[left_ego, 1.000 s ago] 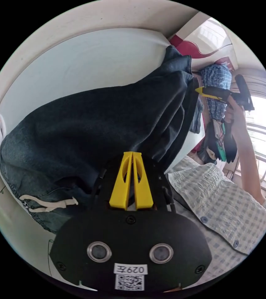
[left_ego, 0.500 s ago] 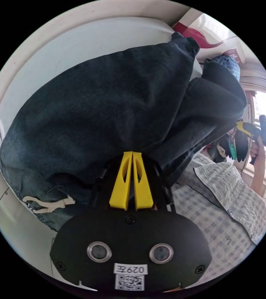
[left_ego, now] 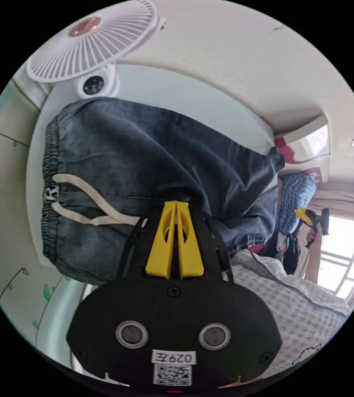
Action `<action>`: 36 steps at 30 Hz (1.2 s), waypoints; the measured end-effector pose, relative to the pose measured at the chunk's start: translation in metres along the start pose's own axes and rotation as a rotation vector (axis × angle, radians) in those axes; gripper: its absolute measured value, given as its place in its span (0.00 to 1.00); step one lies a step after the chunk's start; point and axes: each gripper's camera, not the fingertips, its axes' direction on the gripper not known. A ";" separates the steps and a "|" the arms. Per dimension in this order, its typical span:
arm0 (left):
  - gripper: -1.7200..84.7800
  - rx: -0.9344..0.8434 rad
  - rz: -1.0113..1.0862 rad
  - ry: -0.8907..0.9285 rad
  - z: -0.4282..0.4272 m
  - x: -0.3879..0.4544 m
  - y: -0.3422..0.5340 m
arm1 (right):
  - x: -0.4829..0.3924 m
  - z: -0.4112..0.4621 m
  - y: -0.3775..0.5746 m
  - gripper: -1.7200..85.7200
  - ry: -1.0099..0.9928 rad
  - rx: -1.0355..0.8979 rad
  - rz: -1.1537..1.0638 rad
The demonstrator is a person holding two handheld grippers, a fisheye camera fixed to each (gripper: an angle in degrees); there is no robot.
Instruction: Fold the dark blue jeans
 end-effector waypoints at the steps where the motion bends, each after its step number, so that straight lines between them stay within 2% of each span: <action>1: 0.01 0.027 -0.015 -0.026 -0.006 -0.002 0.004 | -0.006 0.006 -0.010 0.12 0.004 -0.013 -0.014; 4: 0.01 0.020 -0.063 -0.127 -0.009 -0.021 0.010 | -0.030 0.039 -0.057 0.11 0.064 -0.064 -0.057; 9: 0.01 -0.182 -0.086 -0.242 0.041 -0.052 0.008 | -0.053 0.103 -0.122 0.12 0.109 -0.147 -0.018; 13: 0.01 -0.209 -0.037 -0.434 0.055 -0.049 0.023 | -0.092 0.114 -0.138 0.05 0.081 -0.052 -0.064; 16: 0.01 -0.226 -0.014 -0.552 0.058 -0.052 0.034 | -0.145 0.117 -0.158 0.03 0.089 -0.016 -0.191; 19: 0.01 -0.241 -0.022 -0.514 0.055 -0.067 0.036 | -0.198 0.131 -0.187 0.03 0.148 0.014 -0.297; 21: 0.01 -0.254 -0.078 -0.417 0.049 -0.089 0.034 | -0.222 0.164 -0.219 0.03 0.254 -0.077 -0.327; 23: 0.01 -0.272 -0.114 -0.364 0.045 -0.105 0.031 | -0.231 0.178 -0.236 0.04 0.250 -0.157 -0.346; 25: 0.01 -0.321 -0.150 -0.438 0.045 -0.119 0.030 | -0.242 0.163 -0.233 0.05 0.185 -0.032 -0.370; 27: 0.01 -0.409 -0.146 -0.577 0.048 -0.133 0.035 | -0.241 0.142 -0.218 0.03 0.229 0.106 -0.364; 30: 0.01 -0.297 -0.165 -0.460 0.025 -0.137 0.039 | -0.212 0.146 -0.216 0.03 0.399 0.071 -0.222; 33: 0.01 -0.159 -0.162 -0.355 0.008 -0.131 0.022 | -0.192 0.173 -0.226 0.02 0.339 -0.041 -0.136; 36: 0.01 -0.128 -0.083 -0.343 0.024 -0.116 -0.016 | -0.212 0.212 -0.239 0.02 0.328 -0.066 -0.181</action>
